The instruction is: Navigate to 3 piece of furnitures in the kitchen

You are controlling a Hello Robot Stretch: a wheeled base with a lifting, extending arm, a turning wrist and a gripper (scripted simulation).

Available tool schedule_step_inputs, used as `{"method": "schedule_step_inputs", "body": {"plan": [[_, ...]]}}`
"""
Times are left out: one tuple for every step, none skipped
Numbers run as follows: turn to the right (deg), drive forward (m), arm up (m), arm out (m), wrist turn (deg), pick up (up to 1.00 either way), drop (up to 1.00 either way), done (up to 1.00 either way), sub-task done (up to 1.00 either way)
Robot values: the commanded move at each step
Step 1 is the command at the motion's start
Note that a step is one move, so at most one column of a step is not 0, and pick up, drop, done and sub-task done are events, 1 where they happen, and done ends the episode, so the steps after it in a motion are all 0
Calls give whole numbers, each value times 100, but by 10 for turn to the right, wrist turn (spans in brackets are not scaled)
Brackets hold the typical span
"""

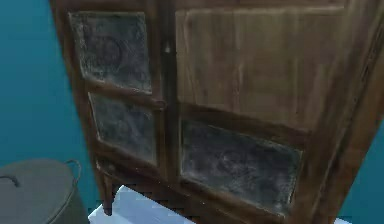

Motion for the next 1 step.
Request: {"method": "schedule_step_inputs", "body": {"plan": [[450, 0, 0, 0, 0, 0, 0, 0, 0]]}}
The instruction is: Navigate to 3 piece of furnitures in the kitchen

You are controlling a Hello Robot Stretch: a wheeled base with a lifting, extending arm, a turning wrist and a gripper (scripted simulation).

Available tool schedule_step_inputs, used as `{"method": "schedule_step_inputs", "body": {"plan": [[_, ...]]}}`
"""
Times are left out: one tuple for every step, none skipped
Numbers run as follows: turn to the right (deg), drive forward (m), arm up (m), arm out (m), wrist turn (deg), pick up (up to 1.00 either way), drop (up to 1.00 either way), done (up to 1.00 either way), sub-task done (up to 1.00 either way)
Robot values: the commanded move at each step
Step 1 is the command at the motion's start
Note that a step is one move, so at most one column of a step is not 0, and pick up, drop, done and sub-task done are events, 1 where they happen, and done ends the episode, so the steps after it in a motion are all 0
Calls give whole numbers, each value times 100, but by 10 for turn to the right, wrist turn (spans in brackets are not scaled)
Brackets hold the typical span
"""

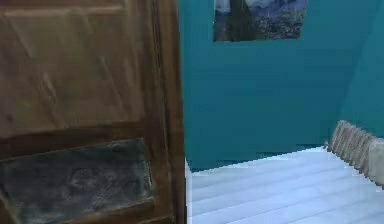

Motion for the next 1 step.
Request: {"method": "schedule_step_inputs", "body": {"plan": [[450, 0, 0, 0, 0, 0, 0, 0, 0]]}}
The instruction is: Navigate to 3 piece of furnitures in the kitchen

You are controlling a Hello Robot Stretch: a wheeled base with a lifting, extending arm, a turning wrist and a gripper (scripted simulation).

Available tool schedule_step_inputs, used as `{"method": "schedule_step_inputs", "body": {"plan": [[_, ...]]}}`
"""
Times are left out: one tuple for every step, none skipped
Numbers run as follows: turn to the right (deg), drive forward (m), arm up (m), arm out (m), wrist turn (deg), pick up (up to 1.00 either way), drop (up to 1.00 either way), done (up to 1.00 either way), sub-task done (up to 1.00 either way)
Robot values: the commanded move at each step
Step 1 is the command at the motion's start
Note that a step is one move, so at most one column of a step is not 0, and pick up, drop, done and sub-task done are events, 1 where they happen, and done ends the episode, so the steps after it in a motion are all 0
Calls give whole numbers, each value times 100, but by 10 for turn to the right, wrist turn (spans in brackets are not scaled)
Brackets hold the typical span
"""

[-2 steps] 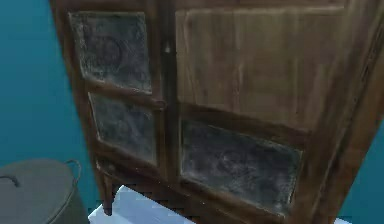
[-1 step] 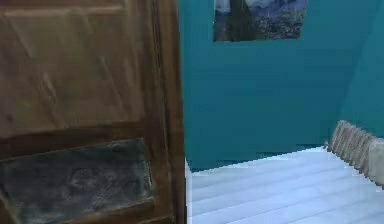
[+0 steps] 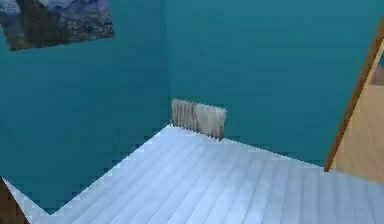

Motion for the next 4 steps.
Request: {"method": "schedule_step_inputs", "body": {"plan": [[450, 0, 0, 0, 0, 0, 0, 0, 0], [60, 0, 0, 0, 0, 0, 0, 0, 0], [0, 100, 0, 0, 0, 0, 0, 0, 0], [0, 95, 0, 0, 0, 0, 0, 0, 0]]}}
